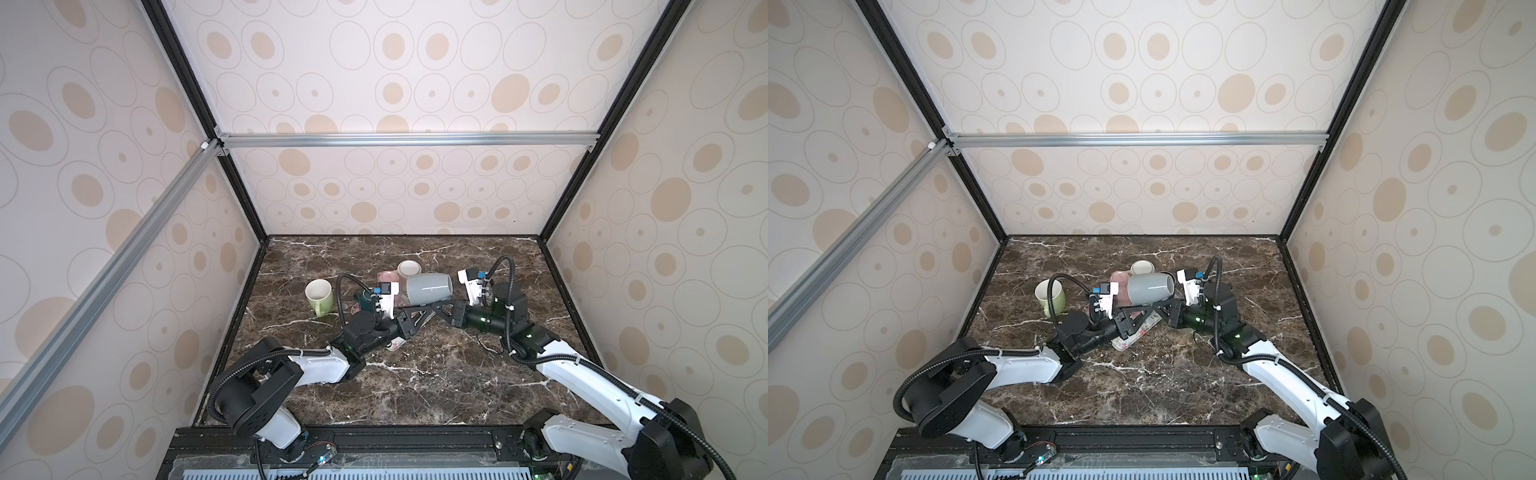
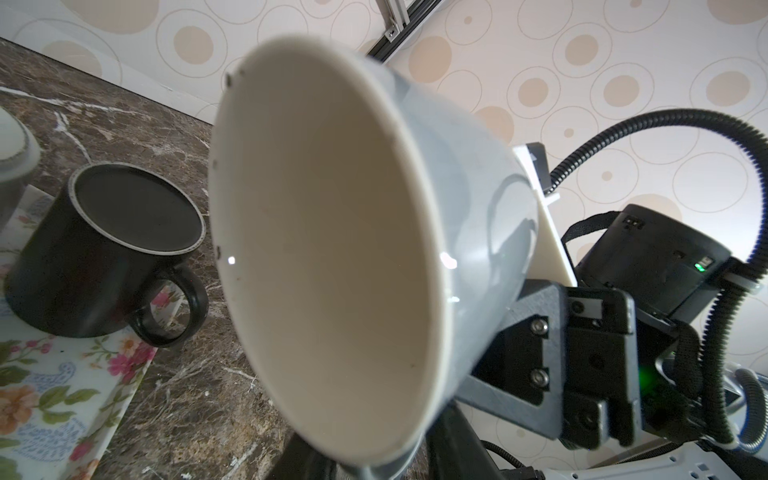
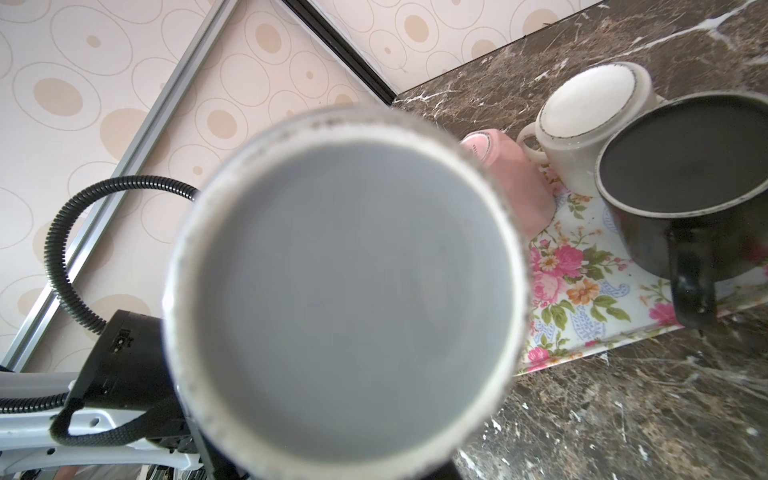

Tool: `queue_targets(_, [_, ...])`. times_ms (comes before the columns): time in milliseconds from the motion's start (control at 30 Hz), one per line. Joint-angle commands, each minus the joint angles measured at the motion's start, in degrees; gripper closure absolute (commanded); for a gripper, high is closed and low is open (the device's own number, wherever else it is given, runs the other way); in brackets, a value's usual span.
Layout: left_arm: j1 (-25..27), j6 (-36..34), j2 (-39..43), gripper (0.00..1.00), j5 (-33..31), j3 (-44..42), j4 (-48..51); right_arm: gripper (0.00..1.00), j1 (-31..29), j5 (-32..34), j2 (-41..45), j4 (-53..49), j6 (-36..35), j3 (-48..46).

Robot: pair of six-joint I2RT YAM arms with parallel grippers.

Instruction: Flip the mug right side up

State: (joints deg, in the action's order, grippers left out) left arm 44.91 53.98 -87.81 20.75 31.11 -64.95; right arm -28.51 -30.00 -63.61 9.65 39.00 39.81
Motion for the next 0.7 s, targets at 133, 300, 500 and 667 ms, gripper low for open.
queue_targets(133, [1.1, -2.5, 3.2, 0.72, 2.5, 2.5, -5.5, 1.0, -1.2, -6.5, -1.8, 2.7, 0.3, -0.9])
queue_targets(300, [1.1, -3.5, 4.4, 0.77, 2.2, 1.7, -6.0, 1.0, -1.0, -6.6, -2.0, 2.3, 0.2, -0.9])
queue_targets(500, [1.1, -4.5, 5.5, 0.91, 1.6, 1.5, -4.8, 1.0, -0.8, -6.3, -1.7, 1.4, -0.2, -1.0])
queue_targets(667, [1.1, -4.6, 5.4, 1.0, 1.6, 1.7, -4.1, 1.0, -0.8, -5.7, -1.8, 0.6, -1.0, -1.1])
